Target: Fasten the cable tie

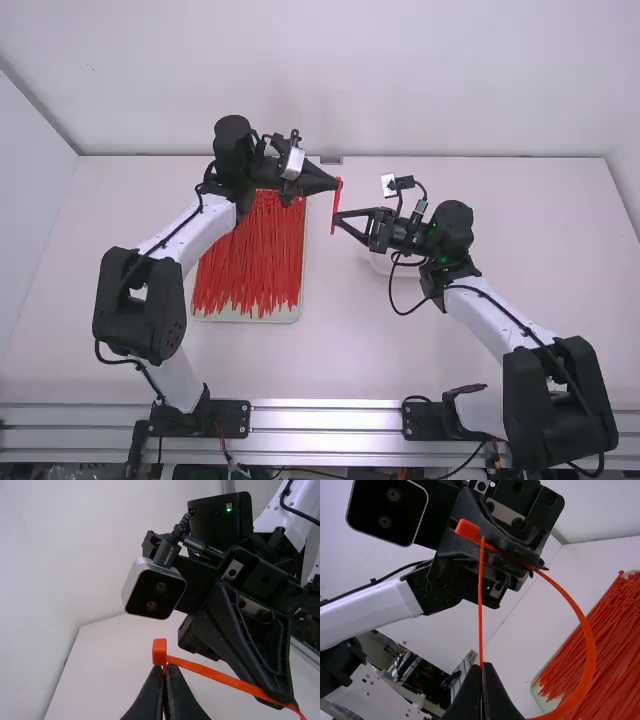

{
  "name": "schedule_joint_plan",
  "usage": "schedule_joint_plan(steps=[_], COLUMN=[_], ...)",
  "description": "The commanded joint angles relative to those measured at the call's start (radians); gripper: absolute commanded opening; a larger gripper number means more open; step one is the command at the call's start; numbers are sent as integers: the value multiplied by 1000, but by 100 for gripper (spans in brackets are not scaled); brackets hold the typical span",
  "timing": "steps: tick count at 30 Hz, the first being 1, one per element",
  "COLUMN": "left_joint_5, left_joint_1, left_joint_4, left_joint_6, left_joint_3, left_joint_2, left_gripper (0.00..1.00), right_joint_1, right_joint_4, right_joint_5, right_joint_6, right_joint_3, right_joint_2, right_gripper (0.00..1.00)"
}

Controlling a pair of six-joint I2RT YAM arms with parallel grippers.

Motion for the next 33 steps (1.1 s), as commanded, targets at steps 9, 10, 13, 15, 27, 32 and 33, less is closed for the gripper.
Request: schedule_joint_plan(steps=[9,10,13,15,27,32,33], left_joint_5=[-7,-7,-3,-4,25,23,23], left_joint_1=[-5,-5,-5,-5,-5,-5,-5], left_joint_4=[3,3,2,2,6,12,10], left_joint_6=[11,11,11,11,12,10,11], left_joint_3=[-3,-3,-3,-3,-3,-3,-3], left_joint_2=[8,8,8,8,8,8,8], left_gripper=[2,2,2,2,2,2,2], right_joint_1=[21,21,14,11,11,9,6], right_joint_4=[43,53,52,52,52,51,50], right_joint_5=[-25,-27,-22,-23,-8,4,4], right_joint_6=[1,0,3,3,31,34,34], right_joint_3=[28,28,28,28,28,28,28], right_joint_2=[0,0,0,0,0,0,0], right_gripper=[0,0,0,0,0,0,0])
